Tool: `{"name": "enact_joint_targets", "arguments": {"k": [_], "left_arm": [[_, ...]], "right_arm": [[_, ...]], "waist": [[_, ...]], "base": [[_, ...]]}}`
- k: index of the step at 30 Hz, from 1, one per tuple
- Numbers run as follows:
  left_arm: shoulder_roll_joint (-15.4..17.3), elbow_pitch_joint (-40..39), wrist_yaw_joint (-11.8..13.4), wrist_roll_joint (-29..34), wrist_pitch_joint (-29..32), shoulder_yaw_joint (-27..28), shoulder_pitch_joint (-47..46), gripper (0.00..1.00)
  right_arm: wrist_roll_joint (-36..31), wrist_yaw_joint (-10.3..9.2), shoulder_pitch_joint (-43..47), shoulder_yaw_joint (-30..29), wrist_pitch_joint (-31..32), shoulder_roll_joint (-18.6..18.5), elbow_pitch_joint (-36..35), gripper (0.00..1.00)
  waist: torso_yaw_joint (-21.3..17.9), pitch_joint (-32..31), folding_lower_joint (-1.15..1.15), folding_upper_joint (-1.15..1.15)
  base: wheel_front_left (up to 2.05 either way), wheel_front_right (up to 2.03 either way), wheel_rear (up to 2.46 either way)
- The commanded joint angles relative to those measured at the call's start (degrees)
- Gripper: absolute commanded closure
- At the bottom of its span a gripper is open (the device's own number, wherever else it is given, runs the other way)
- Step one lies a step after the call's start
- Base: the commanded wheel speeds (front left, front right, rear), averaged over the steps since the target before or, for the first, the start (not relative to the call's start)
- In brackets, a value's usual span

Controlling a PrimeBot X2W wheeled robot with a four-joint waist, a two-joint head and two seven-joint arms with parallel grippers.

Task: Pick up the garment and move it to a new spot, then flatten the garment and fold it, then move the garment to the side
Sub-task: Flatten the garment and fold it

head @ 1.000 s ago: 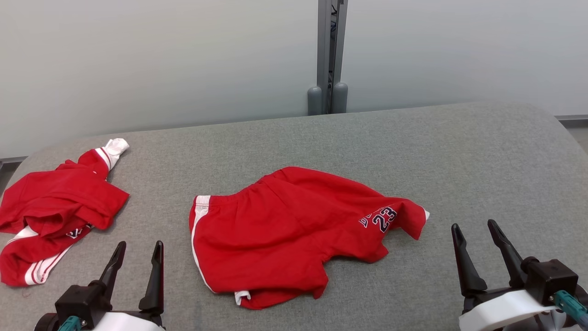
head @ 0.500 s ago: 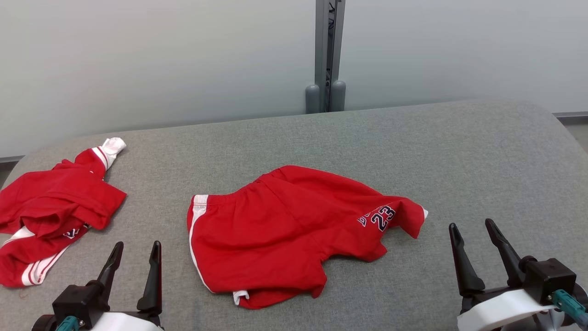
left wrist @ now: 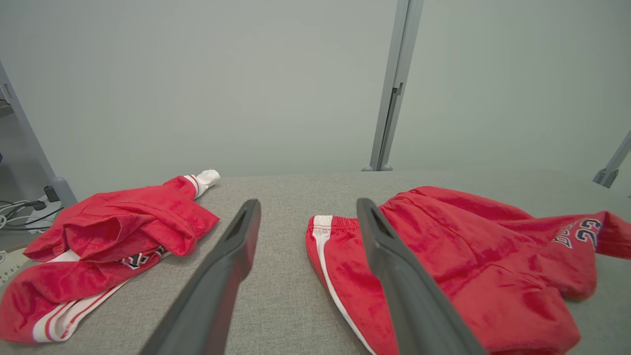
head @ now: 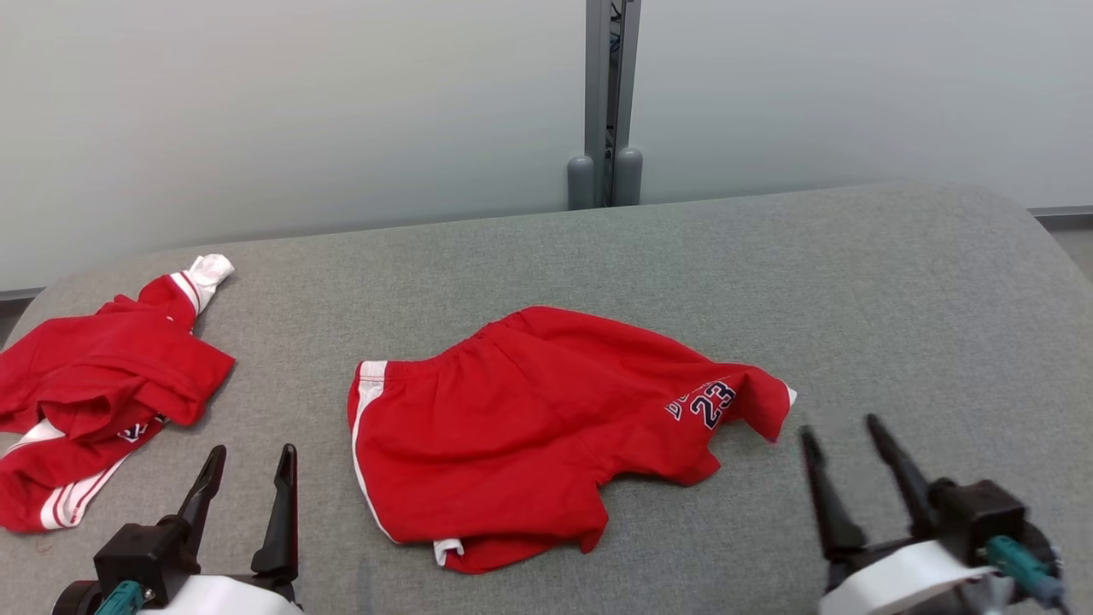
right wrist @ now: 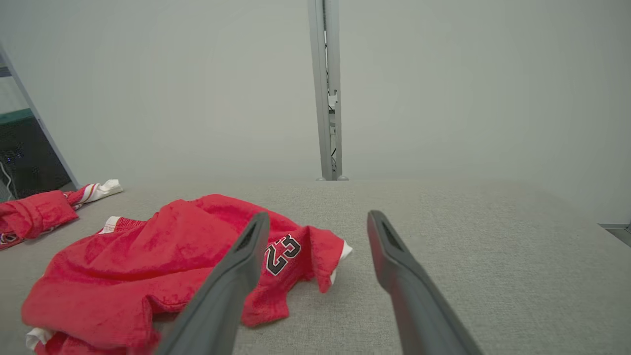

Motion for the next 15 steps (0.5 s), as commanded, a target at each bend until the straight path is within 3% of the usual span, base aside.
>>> {"name": "enact_joint_targets", "arguments": {"k": [1,12,15], "left_arm": [[0.33,-0.31,0.32,-0.2,0.29,-0.03,-0.83,0.0],[-0.55,0.3,-1.52,0.03,0.89,-1.67,-5.73,0.0],[-0.95,0.83,-1.9,0.24,0.62,-2.02,-7.03,0.0]], "right_arm": [[-0.44,0.03,-1.02,3.06,0.98,-0.32,-0.04,0.0],[3.72,0.02,-8.27,31.81,7.74,-5.96,3.24,0.0],[5.11,0.02,-10.61,35.94,8.32,-7.01,4.83,0.0]], "waist": [[0.44,0.35,0.0,0.0],[5.47,4.77,0.0,0.0],[6.76,5.69,0.0,0.0]], "base": [[0.0,0.0,0.0],[0.0,0.0,0.0],[0.0,0.0,0.0]]}}
